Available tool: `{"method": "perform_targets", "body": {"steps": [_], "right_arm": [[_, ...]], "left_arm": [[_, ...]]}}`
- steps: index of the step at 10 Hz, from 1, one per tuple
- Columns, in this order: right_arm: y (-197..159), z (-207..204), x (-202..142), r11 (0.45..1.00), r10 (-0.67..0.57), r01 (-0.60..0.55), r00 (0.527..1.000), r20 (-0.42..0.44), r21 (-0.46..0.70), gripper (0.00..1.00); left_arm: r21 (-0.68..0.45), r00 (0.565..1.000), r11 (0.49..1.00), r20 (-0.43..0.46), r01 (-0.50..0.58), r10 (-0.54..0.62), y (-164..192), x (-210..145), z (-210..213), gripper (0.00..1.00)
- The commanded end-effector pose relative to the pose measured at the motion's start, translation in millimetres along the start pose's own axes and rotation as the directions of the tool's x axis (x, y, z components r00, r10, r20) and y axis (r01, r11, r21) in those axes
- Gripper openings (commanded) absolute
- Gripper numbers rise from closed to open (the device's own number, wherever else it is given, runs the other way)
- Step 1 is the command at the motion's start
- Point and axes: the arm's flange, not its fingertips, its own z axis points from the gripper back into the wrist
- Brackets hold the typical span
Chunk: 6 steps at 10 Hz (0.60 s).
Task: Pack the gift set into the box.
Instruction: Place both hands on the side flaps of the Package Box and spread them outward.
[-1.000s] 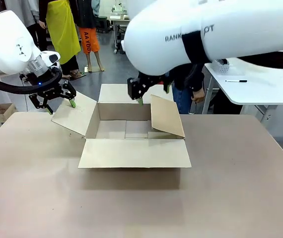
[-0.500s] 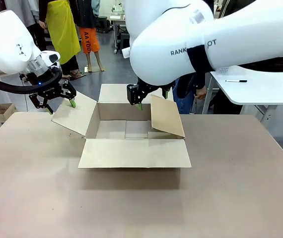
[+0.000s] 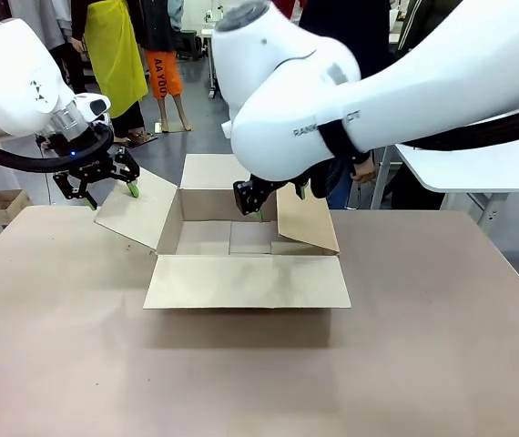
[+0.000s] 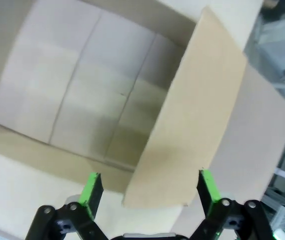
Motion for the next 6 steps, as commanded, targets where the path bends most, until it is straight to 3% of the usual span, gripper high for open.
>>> {"method": "perform_targets", "body": {"steps": [1,3,6], "right_arm": [[16,-9,37,0.993,-0.095,0.093,0.995,-0.034,-0.069,1.0],[15,-31,47,0.96,-0.209,0.197,0.977,-0.037,-0.198,1.0],[-1,-46,44,0.919,-0.292,0.254,0.952,-0.089,-0.301,1.0]], "left_arm": [[0.015,1.0,1.0,0.001,-0.011,0.011,-1,0,2,1.0],[0.015,1.0,1.0,0.001,-0.011,0.011,-1,0,2,1.0],[0.015,1.0,1.0,0.001,-0.011,0.011,-1,0,2,1.0]]}}
